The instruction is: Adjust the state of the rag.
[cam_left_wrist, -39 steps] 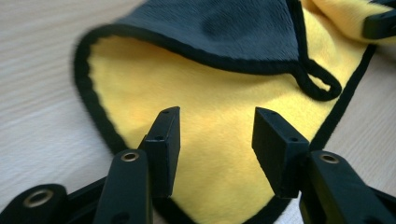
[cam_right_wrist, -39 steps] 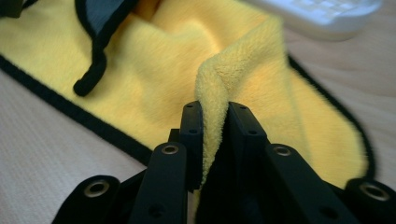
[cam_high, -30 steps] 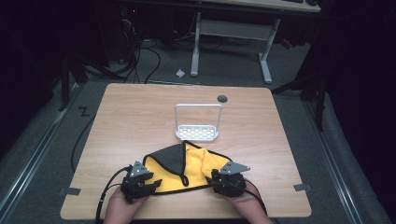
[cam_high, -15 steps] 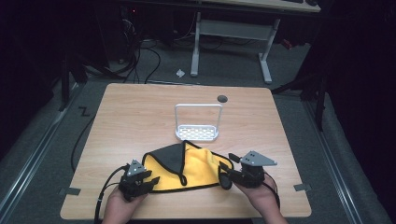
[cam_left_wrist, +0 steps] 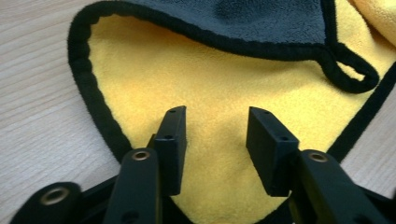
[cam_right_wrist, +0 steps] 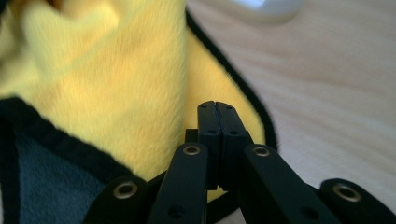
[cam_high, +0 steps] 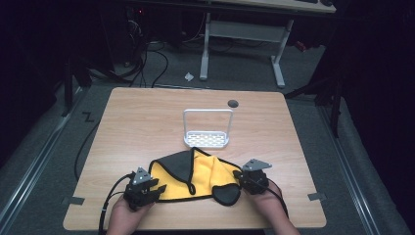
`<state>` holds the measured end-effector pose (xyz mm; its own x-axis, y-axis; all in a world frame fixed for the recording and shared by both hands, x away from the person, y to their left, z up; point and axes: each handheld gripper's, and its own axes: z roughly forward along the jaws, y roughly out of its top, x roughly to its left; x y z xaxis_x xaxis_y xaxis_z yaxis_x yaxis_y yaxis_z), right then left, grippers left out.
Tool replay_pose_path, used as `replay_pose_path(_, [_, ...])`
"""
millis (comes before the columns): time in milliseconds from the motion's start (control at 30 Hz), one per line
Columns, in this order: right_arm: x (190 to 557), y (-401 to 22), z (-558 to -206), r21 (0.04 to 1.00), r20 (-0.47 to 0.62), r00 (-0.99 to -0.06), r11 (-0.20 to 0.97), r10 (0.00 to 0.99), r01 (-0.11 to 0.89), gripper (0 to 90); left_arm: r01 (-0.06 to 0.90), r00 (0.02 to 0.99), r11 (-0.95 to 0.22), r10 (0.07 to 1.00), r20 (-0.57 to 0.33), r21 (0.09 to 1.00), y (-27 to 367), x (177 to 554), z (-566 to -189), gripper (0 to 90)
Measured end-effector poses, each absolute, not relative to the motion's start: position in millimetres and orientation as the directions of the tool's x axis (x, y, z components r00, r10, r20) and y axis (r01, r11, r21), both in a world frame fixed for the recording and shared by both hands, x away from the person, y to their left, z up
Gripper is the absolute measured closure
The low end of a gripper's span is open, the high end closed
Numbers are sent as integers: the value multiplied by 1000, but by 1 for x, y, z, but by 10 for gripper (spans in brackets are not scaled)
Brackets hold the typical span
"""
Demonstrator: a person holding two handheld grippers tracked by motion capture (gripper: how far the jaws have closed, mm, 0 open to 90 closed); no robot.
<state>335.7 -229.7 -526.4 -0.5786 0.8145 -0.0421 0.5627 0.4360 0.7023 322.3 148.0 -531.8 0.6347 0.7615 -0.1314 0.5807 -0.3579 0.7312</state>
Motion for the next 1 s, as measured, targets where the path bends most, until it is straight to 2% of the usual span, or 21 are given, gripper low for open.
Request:
replay_pose_path(100, [334,-229,-528,702,-54,-579,443,814,557,900,589,627,-342,765,-146,733,153,324,-532,654])
replay_pose_path(233, [338,-234,-529,704,-58,-553,427,831,567,900,596,602,-323,786,-142,735,160,326,-533,675])
replay_pose_path(400, [348,-245,-529,710,-55,-501,386,864,589,900,603,568,-305,813,-127,737,173,326,-533,687])
replay_pose_path(567, [359,-259,-530,710,-109,-445,383,889,591,900,611,534,-283,837,-121,739,187,326,-533,689])
replay_pose_path(833, [376,-277,-531,725,-118,-380,341,918,599,895,618,498,-279,863,-91,735,189,326,-532,692])
replay_pose_path(867, [375,-276,-531,724,-121,-380,343,917,598,856,627,497,-280,862,-97,727,186,325,-531,666])
replay_pose_path(1000, [365,-269,-519,750,-144,-406,367,903,550,832,600,564,-329,820,-94,729,168,316,-528,650])
